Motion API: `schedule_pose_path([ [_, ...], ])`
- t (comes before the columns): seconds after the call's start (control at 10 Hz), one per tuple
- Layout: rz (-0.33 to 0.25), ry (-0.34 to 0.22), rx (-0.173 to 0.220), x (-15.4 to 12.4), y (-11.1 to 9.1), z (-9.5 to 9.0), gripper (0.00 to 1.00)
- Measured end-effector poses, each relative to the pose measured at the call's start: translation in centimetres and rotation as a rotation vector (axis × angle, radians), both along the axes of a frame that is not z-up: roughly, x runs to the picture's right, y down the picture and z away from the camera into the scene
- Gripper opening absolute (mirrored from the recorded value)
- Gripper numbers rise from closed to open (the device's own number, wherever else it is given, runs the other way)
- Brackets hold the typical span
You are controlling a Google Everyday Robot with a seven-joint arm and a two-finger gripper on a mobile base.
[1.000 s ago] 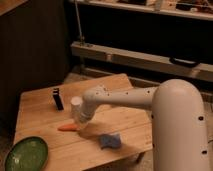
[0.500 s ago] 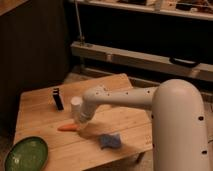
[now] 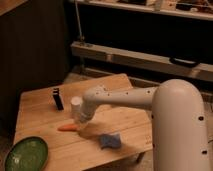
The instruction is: Drag the pepper across the table
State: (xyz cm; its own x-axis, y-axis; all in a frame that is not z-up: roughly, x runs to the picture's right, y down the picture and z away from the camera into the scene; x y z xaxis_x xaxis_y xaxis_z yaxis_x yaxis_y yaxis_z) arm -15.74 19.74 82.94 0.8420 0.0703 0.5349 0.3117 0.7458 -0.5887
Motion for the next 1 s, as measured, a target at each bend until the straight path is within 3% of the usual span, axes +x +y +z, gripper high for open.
schedule_pose_path([
  [0.5,0.000,0.000,-0.001,0.03,0.04,0.01,0.72],
  [0.6,0.000,0.000,-0.001,0.03,0.04,0.02,0.77],
  [0.8,-0.001,0.001,-0.002,0.09,0.16,0.10,0.76],
  [1.0,-0.009,0.010,-0.003,0.65,0.33,0.32,0.58],
])
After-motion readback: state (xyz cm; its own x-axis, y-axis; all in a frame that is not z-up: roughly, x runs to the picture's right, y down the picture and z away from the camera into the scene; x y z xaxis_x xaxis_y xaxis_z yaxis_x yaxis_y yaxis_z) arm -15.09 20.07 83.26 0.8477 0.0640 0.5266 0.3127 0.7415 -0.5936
